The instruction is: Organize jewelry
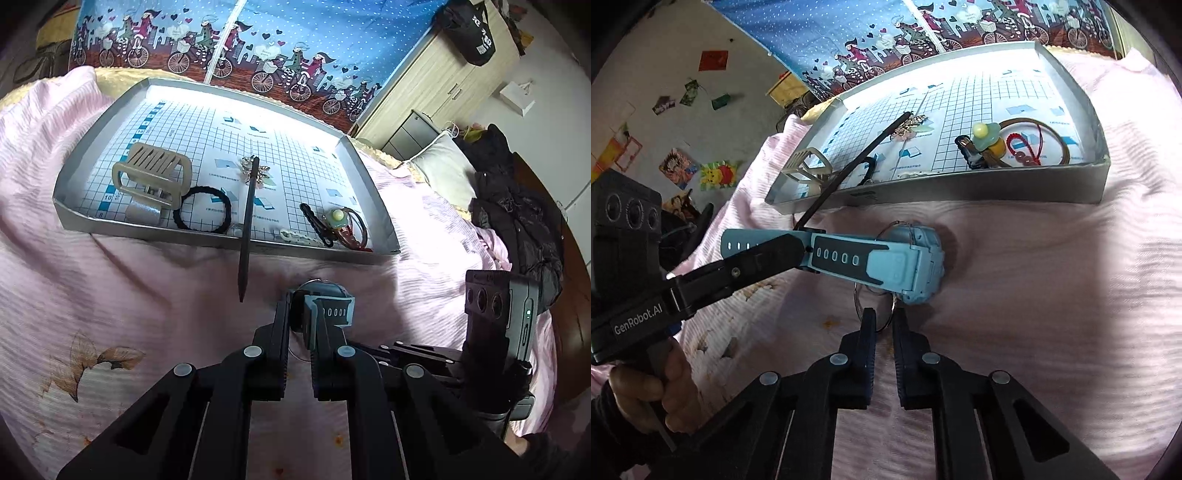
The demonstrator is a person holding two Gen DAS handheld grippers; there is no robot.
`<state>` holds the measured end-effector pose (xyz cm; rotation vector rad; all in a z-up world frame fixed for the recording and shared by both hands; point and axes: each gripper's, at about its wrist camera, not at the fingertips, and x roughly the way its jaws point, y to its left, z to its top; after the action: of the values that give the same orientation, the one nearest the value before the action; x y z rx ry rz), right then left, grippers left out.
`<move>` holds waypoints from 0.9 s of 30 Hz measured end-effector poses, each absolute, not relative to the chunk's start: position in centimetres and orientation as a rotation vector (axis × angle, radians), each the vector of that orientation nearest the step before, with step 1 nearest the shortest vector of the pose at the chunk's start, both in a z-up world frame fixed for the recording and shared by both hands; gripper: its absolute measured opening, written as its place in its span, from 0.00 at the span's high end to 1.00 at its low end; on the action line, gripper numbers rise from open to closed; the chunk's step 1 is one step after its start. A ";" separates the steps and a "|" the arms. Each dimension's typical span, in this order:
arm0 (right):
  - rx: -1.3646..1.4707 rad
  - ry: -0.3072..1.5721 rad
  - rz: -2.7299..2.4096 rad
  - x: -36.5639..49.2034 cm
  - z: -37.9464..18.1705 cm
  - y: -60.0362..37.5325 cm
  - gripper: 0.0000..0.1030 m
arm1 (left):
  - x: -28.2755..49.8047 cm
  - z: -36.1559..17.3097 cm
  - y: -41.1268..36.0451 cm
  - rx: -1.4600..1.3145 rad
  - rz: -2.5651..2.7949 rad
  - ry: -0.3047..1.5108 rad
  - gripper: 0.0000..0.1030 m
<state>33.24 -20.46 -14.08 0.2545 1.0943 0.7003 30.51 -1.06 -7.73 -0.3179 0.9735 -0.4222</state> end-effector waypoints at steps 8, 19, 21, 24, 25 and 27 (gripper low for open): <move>0.171 1.090 0.668 31.3 -11.8 -20.8 0.96 | 30.5 -8.0 -0.8 -0.303 -0.412 0.972 0.93; 0.144 1.159 0.736 29.5 -12.0 -20.6 0.96 | 30.0 -8.2 -1.6 -0.244 -0.414 0.958 0.93; 0.129 1.158 0.755 29.2 -11.8 -20.1 0.96 | 30.1 -8.2 -1.5 -0.247 -0.409 0.958 0.93; 0.104 1.148 0.770 28.6 -11.5 -19.8 0.96 | 30.2 -8.2 -1.2 -0.264 -0.406 0.958 0.93; 0.100 1.138 0.772 28.5 -11.2 -19.8 0.96 | 30.3 -8.1 -1.1 -0.267 -0.407 0.954 0.93; 0.097 1.099 0.782 28.2 -10.5 -19.9 0.97 | 30.2 -7.8 -1.2 -0.267 -0.411 0.940 0.93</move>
<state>28.21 -19.86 -10.48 0.0967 1.0993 0.7819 30.19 -1.16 -7.80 -0.2673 0.9404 -0.4108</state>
